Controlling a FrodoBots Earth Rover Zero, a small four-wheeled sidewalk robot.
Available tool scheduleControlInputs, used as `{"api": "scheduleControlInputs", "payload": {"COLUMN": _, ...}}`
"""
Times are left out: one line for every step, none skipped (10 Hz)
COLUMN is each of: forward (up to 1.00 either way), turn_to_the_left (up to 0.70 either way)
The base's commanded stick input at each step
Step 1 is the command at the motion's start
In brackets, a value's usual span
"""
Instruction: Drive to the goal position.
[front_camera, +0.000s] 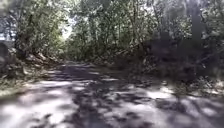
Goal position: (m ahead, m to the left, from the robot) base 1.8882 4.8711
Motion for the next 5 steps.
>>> {"api": "scheduleControlInputs", "payload": {"forward": 0.45, "turn_to_the_left": 0.27}}
{"api": "scheduleControlInputs", "payload": {"forward": 0.45, "turn_to_the_left": 0.27}}
{"api": "scheduleControlInputs", "payload": {"forward": 0.45, "turn_to_the_left": 0.27}}
{"api": "scheduleControlInputs", "payload": {"forward": 0.45, "turn_to_the_left": 0.27}}
{"api": "scheduleControlInputs", "payload": {"forward": 0.45, "turn_to_the_left": 0.27}}
